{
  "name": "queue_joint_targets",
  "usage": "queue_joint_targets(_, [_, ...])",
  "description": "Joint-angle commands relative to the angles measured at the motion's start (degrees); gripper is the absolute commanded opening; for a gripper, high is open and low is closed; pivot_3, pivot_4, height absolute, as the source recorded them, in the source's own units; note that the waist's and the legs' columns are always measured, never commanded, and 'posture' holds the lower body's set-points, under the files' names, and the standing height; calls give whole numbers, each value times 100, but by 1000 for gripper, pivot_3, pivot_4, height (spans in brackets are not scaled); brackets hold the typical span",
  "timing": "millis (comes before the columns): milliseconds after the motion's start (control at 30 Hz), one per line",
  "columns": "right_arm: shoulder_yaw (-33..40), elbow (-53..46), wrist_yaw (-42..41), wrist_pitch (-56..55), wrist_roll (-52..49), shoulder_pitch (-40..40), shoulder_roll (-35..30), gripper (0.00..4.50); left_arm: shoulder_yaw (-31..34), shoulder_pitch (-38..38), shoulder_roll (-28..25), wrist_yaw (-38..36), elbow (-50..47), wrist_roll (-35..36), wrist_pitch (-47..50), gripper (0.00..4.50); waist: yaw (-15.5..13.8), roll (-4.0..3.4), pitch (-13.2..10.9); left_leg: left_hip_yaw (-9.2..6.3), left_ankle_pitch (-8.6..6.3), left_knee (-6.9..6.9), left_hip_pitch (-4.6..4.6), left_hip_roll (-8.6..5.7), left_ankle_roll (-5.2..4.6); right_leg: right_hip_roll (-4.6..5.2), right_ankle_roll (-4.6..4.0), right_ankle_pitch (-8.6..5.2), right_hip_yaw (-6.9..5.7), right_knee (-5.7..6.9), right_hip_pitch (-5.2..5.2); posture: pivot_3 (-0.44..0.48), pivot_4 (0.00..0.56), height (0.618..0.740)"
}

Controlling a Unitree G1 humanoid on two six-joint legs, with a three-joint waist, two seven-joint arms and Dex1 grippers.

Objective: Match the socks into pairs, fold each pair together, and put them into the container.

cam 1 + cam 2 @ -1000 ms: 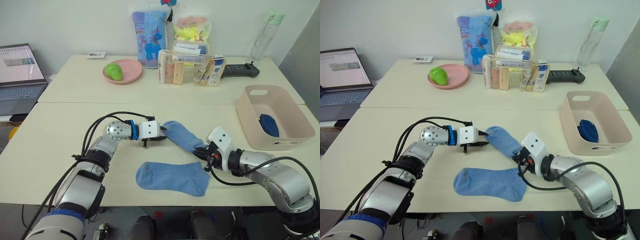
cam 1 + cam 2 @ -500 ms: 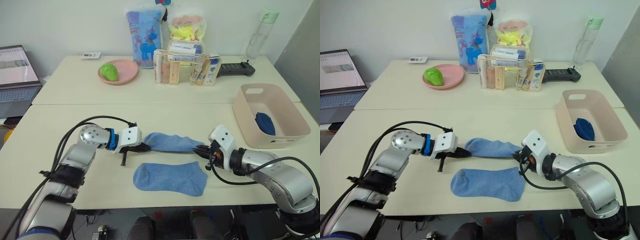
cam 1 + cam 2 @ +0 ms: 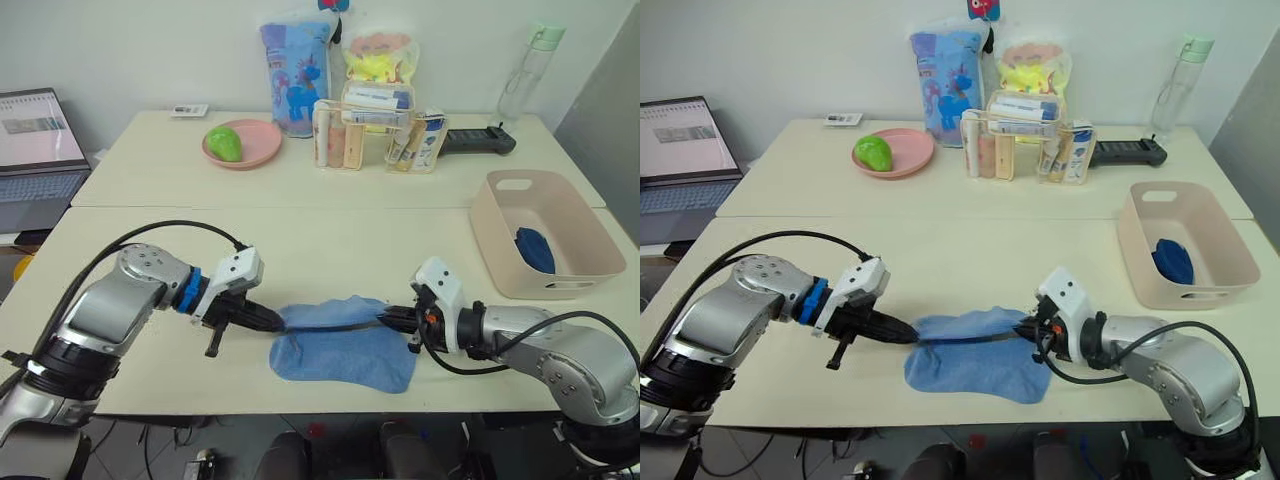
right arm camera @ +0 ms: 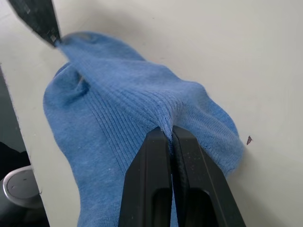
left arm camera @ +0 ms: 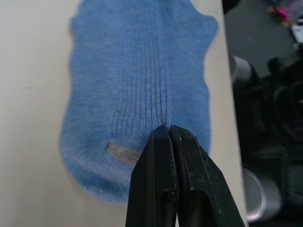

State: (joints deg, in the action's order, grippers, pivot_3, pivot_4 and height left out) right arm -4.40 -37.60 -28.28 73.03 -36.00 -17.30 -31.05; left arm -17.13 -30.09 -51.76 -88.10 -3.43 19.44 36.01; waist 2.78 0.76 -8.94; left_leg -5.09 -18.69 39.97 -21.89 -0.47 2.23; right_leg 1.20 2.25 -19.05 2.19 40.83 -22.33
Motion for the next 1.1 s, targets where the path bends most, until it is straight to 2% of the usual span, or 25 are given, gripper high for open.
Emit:
queue_joint_targets(33, [-73, 215, 225, -3, 158, -275, 62, 0, -290, -576, 282, -128, 848, -292, -96, 31, -10, 3, -3, -1, 0, 2, -1, -1, 0, -4, 0, 0, -2, 1, 0, 0, 150, 703])
queue_joint_targets(200, [-195, 1059, 471, -269, 556, -793, 240, 0, -435, -1931, 1298, 351, 3359, -977, -898, 31, -39, 9, -6, 6, 1, 4, -2, -7, 0, -8, 0, 0, -15, 2, -5, 0, 150, 703])
queue_joint_targets(300, [-317, 1236, 453, -401, 692, -929, 260, 0, -354, -2367, 1643, 475, 4256, -1197, -1412, 31, -36, 10, -6, 18, 1, 2, -7, -8, 1, -4, 0, 0, -6, -3, -14, 0, 150, 703])
queue_joint_targets(467, [-349, 1352, 443, -749, 915, -909, 225, 0, -87, -2692, 1912, 584, 4925, -1244, -1704, 31, 45, 10, -5, 29, 15, 17, -91, -4, 26, 10, 0, 1, 7, 24, -110, 0, 150, 703])
queue_joint_targets(500, [-429, 1337, 371, -906, 994, -890, 145, 0, -16, -2653, 1946, 651, 4886, -1229, -1704, 31, 49, 10, -5, 30, 15, 22, -94, -3, 26, 11, -1, 1, 7, 29, -113, 0, 150, 703])
queue_joint_targets(567, [-611, 1160, 148, -1154, 1067, -798, -62, 0, 128, -2248, 1877, 432, 4170, -982, -1624, 31, 54, 9, -4, 30, 15, 25, -94, -3, 26, 12, -1, 1, 9, 33, -113, 0, 150, 703])
queue_joint_targets(633, [-647, 1047, 186, -1370, 1204, -705, -127, 545, 272, -1908, 1797, 361, 3547, -820, -1519, 0, 55, 9, -4, 29, 15, 23, -93, -1, 26, 12, -1, 1, 12, 30, -112, 0, 150, 703])
queue_joint_targets(667, [-712, 980, 147, -1503, 1305, -656, -236, 770, 389, -1768, 1785, 509, 3320, -808, -1659, 192, 53, 9, -4, 27, 15, 23, -94, 1, 26, 12, -1, 1, 13, 29, -112, 0, 150, 703])
queue_joint_targets(767, [-636, 715, 61, -1641, 1369, -449, -447, 1795, 711, -1414, 1569, 730, 2656, -709, -1634, 880, 43, 11, -5, 17, 15, 26, -100, 2, 26, 13, -1, 1, 17, 30, -112, 0, 150, 703])
queue_joint_targets(867, [-468, 384, -13, -1813, 1395, -190, -641, 2887, 1002, -1082, 1327, 878, 2099, -611, -1773, 1812, 41, 10, -5, 12, 15, 28, -99, 2, 26, 13, -1, 2, 18, 31, -109, 0, 150, 703])
queue_joint_targets(933, [-358, 184, -99, -2158, 1488, 30, -782, 3628, 1262, -888, 1214, 1021, 1842, -577, -2170, 2473, 18, 10, -5, 12, 15, 28, -98, 1, 25, 13, -1, 2, 17, 29, -107, 0, 150, 703])
queue_joint_targets(1000, [-423, 96, -270, -2714, 1751, 226, -1013, 4338, 1322, -638, 1109, 1126, 1824, -847, -3300, 3103, 4, 10, -4, 13, 15, 28, -97, 1, 25, 14, -1, 2, 17, 27, -103, 0, 150, 703])
queue_joint_targets(1033, [-545, 71, -449, -3069, 1921, 334, -1200, 4500, 1229, -421, 1006, 1005, 1798, -999, -3911, 3384, 1, 10, -4, 15, 15, 28, -95, -1, 25, 16, -1, 2, 17, 26, -102, 0, 150, 703])
queue_joint_targets(1100, [-833, 191, -550, -3738, 2453, 432, -1470, 4500, 1059, -125, 983, 1049, 1838, -1249, -4723, 3384, -1, 9, -3, 25, 15, 26, -88, -1, 25, 15, -1, 2, 15, 23, -98, 0, 150, 703])
